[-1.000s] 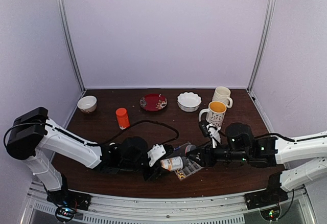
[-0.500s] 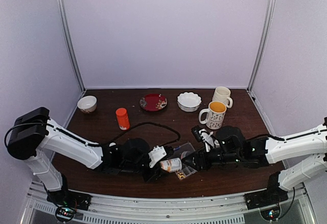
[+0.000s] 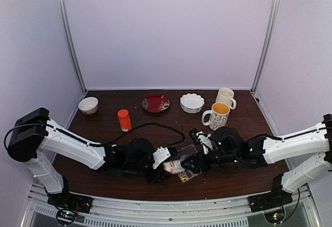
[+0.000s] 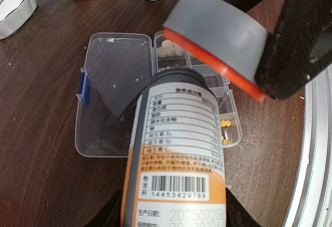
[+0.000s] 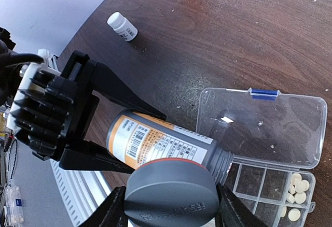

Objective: Sort the pills into containers
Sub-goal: Pour the pill into the compartment of the pill container.

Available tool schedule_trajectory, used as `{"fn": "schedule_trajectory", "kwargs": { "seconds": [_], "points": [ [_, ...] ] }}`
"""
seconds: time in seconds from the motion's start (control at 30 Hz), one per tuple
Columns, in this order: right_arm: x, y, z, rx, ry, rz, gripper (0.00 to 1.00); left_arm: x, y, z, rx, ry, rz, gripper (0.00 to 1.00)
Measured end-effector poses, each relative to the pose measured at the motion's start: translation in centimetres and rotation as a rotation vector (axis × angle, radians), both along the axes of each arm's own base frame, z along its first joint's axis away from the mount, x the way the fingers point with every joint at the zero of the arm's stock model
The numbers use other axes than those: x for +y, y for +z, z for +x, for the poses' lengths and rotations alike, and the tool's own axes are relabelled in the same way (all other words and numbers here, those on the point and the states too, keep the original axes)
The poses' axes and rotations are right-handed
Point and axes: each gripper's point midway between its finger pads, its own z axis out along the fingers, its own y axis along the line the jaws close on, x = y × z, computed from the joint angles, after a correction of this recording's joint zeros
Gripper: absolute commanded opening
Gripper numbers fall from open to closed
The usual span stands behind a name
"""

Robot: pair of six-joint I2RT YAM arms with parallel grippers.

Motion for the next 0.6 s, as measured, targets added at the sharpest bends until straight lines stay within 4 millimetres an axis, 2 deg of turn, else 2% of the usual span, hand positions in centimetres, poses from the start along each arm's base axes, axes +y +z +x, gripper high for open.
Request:
{"fn": "schedule_trajectory", "kwargs": {
  "seconds": [0.2,0.33,0.5,0.6],
  "points": [
    [0.0,1.1,0.1,-0.015,-0.001,0.021,0.0,0.0,0.0,0.0,0.003,0.002,0.002,0.0],
    [0.0,-0.1,0.5,-0.002,-0.003,-0.074,0.0,0.0,0.0,0.0,0.007,0.005,0.001,0.0],
    [-0.5,0.3,0.7,-0.018,-0.027,-0.077,0.0,0.0,0.0,0.0,0.008,0.005,0.001,0.0],
    [-0.6,-0.5,0.9,-0.01,-0.033,-0.139,0.0,0.0,0.0,0.0,0.008,0.006,0.001,0.0]
  ]
}}
